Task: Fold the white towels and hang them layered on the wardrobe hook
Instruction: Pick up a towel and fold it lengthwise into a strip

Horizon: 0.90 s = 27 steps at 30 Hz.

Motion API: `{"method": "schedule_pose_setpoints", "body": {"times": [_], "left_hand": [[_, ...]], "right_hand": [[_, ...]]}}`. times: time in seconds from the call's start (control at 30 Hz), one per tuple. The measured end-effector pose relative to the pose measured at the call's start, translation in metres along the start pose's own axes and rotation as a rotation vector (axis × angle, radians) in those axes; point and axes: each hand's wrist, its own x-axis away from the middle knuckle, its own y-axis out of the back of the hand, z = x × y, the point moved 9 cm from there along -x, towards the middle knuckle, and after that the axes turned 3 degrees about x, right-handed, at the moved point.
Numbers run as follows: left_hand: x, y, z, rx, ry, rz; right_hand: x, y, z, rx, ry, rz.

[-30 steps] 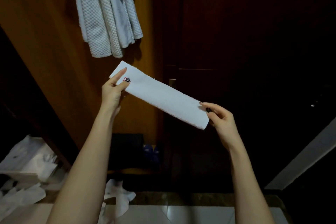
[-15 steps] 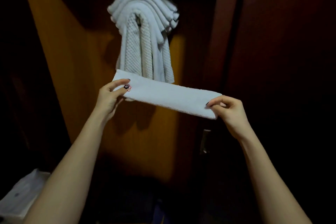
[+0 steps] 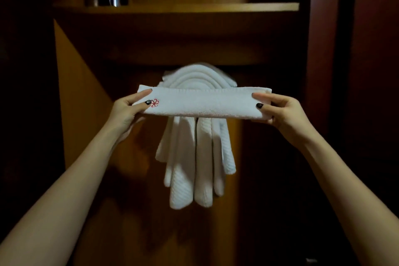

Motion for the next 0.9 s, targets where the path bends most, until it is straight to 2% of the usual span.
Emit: {"method": "schedule_pose_setpoints", "body": {"times": [0.2,0.37,0.47,0.57,0.77,0.9], "left_hand": [[-0.082,-0.003,-0.032,0.116,-0.103,-0.009],[-0.138,-0.019,-0.027,0.272,-0.095,-0.018],[-0.166,-0.026,-0.018,0.367,-0.072,-0.053],[-0.190,-0.030,-0.012,0.395,-0.041,-0.084],[-0.192,-0.031,0.017,0.404,0.022,-0.074],[-0.181,-0.022,0.022,0.424,0.040,-0.095]], "right_hand": [[-0.085,-0.013,0.015,-0.074,0.020,-0.054],[-0.153,-0.007,0.006,-0.193,-0.015,-0.119],[-0.188,-0.011,-0.008,-0.312,-0.053,-0.114],[-0.215,-0.012,-0.012,-0.327,-0.084,-0.106],[-0.215,-0.010,-0.046,-0.285,-0.229,-0.091],[-0.198,-0.008,-0.053,-0.248,-0.208,-0.063]]}}
